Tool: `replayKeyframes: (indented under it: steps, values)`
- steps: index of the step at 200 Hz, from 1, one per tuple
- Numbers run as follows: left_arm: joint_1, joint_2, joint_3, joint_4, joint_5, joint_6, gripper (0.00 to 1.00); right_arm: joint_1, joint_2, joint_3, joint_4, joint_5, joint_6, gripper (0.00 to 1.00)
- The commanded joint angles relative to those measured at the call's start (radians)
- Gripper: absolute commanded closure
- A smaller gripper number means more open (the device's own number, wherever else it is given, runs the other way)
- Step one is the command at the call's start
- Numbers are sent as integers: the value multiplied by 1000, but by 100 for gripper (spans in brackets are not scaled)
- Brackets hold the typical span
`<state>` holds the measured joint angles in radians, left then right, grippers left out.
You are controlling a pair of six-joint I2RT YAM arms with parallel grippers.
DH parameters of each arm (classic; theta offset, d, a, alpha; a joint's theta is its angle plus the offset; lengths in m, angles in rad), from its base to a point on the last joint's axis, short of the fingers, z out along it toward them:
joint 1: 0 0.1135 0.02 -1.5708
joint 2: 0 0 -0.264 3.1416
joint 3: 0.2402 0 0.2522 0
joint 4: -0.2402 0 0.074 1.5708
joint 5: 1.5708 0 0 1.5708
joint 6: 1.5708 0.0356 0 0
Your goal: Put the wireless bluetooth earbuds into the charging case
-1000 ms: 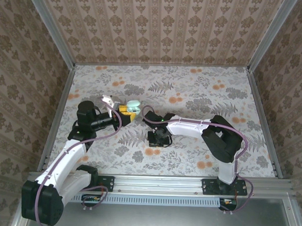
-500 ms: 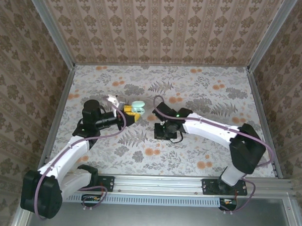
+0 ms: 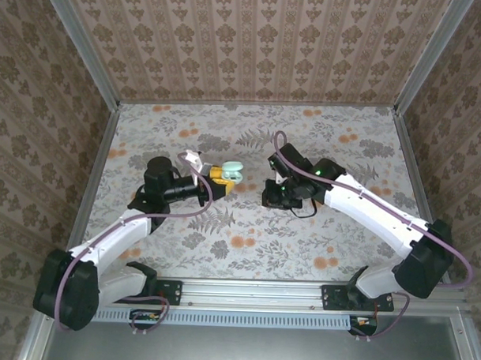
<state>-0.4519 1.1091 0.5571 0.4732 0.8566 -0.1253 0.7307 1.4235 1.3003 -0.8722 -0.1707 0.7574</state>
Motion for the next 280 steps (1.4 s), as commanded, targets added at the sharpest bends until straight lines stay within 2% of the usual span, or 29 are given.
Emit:
replayKeyframes:
  steps: [1, 36, 123, 209, 280]
  values:
    - [-31, 16, 12, 112, -7, 20, 100, -4, -24, 72, -63, -41, -24, 88]
    - [-43, 34, 18, 143, -13, 35, 100, -4, -24, 161, -63, -76, -31, 89]
    - [-61, 43, 11, 159, -33, 58, 100, 9, 86, 332, -53, -119, -59, 89]
    - [-74, 47, 1, 166, -44, 65, 100, 22, 148, 386, -25, -118, -56, 89]
    - [-74, 40, -3, 152, -54, 81, 100, 22, 125, 389, -39, -75, -56, 90]
